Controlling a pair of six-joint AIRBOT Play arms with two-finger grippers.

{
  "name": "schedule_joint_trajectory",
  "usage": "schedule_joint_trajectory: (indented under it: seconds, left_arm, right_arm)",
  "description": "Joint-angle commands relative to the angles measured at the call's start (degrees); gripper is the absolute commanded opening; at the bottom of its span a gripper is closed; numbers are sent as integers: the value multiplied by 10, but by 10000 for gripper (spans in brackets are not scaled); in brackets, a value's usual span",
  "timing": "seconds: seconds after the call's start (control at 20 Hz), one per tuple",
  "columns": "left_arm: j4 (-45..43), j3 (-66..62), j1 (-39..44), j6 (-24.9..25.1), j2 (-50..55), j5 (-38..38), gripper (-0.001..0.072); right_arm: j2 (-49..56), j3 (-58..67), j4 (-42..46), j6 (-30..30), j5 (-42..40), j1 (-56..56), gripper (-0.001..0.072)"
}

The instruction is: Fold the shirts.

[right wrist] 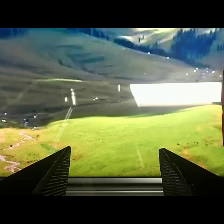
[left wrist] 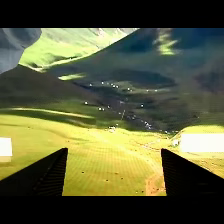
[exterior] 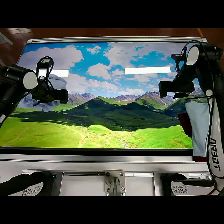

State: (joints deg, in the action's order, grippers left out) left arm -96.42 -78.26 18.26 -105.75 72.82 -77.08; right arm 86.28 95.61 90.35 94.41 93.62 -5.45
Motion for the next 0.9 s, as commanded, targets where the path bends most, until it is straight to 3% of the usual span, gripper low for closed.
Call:
schedule_joint_trajectory:
  seconds: [0.0, 0.45, 0.55, 0.6, 0.7, 0.85]
  left_arm:
    - [0, 0, 0, 0, 0, 0, 698]
    - [36, 0, -1, -1, 34, 139, 698]
    - [25, 0, -1, 45, 36, 183, 698]
    - [-7, 0, -4, 42, 38, 214, 698]
    - [-54, -16, -42, -28, 58, 242, 699]
    - [-25, -73, -150, -41, 125, 230, 701]
  right_arm:
    - [0, 0, -1, 0, -7, -1, 673]
    - [0, 0, 1, 0, -124, -1, 672]
    - [0, 0, 1, -1, -145, -1, 673]
    - [0, 0, 1, -2, -152, -1, 673]
    - [0, 0, 1, -3, -167, -1, 672]
    - [0, 0, 1, -20, -178, -1, 672]
